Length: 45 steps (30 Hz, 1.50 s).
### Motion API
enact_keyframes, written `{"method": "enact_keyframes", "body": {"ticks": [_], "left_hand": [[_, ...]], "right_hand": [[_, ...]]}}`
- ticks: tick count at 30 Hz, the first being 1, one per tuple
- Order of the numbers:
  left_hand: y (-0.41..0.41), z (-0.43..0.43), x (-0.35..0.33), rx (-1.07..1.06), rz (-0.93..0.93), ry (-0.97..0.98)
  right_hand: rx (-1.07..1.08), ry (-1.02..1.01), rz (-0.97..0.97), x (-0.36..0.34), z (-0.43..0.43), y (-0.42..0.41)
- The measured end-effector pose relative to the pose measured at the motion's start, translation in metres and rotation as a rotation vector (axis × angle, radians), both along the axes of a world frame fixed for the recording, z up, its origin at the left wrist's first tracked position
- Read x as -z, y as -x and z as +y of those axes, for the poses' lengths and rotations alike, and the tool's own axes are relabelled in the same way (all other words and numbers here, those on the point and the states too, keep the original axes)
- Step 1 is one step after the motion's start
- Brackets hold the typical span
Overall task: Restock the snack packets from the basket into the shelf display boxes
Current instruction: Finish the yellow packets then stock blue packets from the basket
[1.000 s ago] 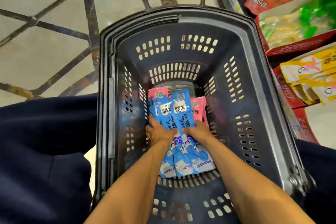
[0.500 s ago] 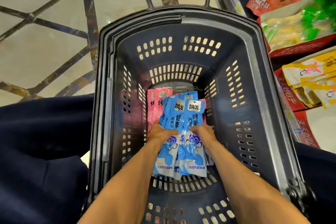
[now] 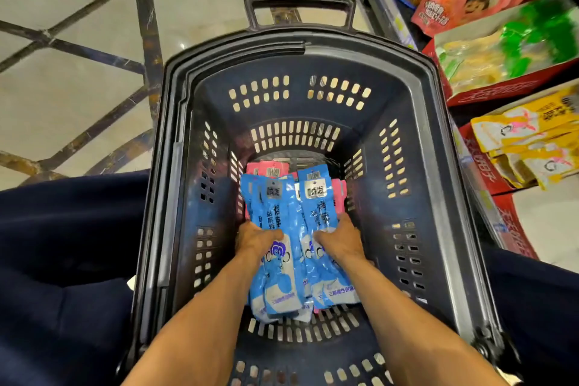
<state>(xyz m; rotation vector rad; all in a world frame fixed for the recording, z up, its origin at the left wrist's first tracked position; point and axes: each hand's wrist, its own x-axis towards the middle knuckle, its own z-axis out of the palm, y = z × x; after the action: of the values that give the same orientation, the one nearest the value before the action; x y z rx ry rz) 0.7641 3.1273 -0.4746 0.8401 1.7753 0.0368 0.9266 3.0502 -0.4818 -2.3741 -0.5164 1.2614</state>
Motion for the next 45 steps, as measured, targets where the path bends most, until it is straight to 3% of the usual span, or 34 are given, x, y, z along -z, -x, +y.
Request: {"method": "enact_keyframes", "body": {"ticks": [3, 8, 13, 22, 27, 34, 41, 45], "left_hand": [[-0.009, 0.009, -0.01, -0.095, -0.034, -0.08], [-0.021, 0.016, -0.029, -0.094, -0.094, -0.073], [-0.011, 0.015, -0.046, -0.097, -0.049, -0.098], [-0.002, 0.01, -0.063, -0.091, -0.064, -0.103], [-0.005, 0.01, -0.057, -0.097, -0.054, -0.096], [-0.002, 0.009, -0.039, -0.001, 0.005, -0.057], [0.0, 0.007, -0.039, 0.004, 0.025, -0.066], [0.005, 0.007, -0.039, -0.008, 0.032, -0.082]], "right_hand": [[0.042, -0.038, -0.077, -0.002, 0.0, -0.005], [-0.183, 0.066, -0.337, -0.01, -0.008, 0.006], [-0.305, 0.034, -0.491, -0.023, -0.015, 0.0], [-0.278, 0.116, -0.245, -0.019, -0.013, 0.009], [-0.058, 0.08, -0.032, -0.009, -0.009, 0.013], [-0.24, 0.07, -0.16, -0.005, -0.006, 0.035], [-0.011, 0.072, -0.048, -0.002, 0.007, 0.052], [-0.051, 0.13, -0.085, -0.003, 0.011, 0.049]]}}
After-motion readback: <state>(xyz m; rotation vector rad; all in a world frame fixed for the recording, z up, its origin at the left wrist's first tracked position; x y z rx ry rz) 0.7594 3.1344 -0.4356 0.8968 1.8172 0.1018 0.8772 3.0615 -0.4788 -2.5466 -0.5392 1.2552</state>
